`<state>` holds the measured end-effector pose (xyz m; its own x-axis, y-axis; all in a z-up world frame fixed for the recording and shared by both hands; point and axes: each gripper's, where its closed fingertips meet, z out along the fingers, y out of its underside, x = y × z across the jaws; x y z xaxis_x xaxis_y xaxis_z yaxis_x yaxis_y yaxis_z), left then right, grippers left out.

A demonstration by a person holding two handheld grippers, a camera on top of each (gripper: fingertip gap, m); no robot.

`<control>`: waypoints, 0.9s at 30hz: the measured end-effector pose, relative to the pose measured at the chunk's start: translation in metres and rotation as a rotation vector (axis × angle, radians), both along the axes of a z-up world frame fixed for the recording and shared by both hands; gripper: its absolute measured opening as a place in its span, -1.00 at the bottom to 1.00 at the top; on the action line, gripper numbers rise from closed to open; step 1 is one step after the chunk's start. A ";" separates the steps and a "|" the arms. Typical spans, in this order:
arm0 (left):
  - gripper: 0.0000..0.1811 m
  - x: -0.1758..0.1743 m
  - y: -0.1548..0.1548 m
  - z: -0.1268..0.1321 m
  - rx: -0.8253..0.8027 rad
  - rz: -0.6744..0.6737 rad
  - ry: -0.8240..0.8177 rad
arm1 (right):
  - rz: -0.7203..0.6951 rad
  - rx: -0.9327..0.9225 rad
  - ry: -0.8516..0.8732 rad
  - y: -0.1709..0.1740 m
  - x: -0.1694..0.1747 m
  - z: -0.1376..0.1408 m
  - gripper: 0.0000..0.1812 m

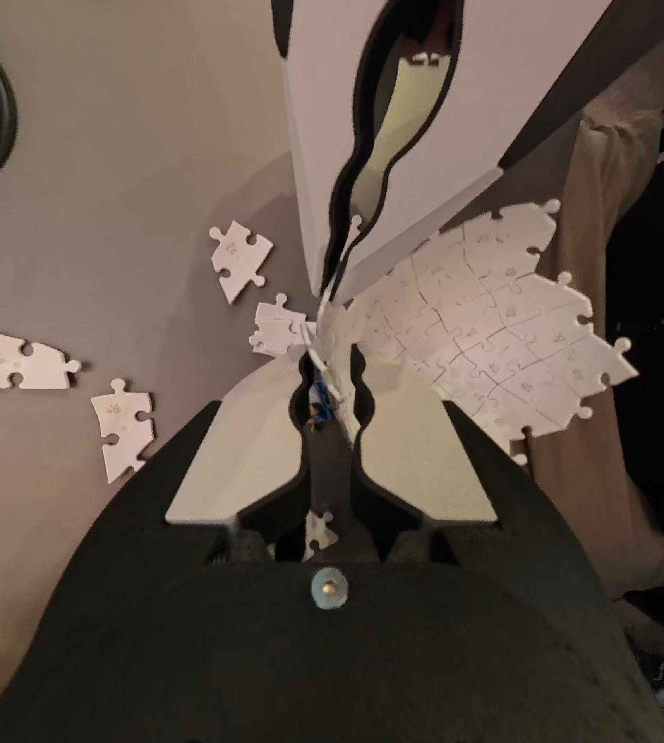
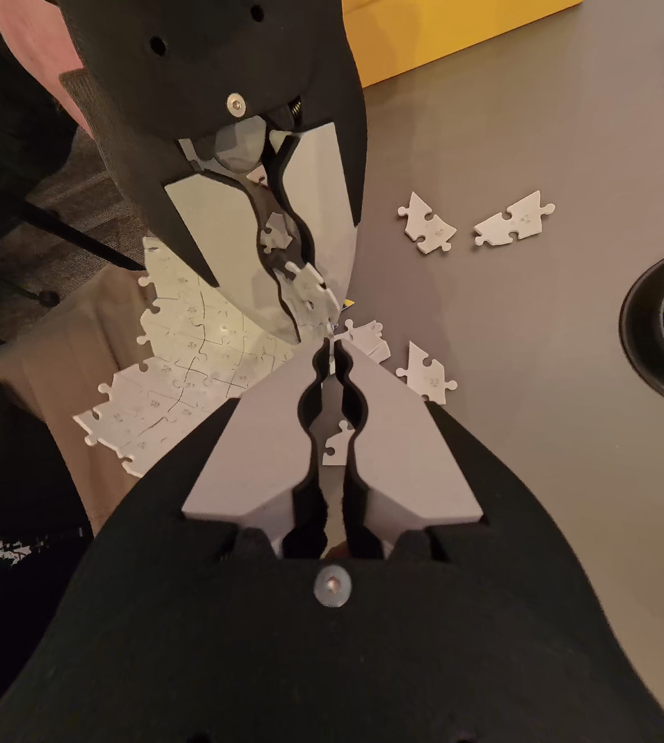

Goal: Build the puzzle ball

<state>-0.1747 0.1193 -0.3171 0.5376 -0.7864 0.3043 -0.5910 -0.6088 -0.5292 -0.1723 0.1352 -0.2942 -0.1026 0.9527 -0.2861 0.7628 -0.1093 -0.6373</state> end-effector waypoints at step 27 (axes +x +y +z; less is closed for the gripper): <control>-0.96 -0.001 0.002 -0.002 0.039 -0.013 -0.048 | 0.005 -0.043 0.057 -0.004 -0.001 0.001 -0.99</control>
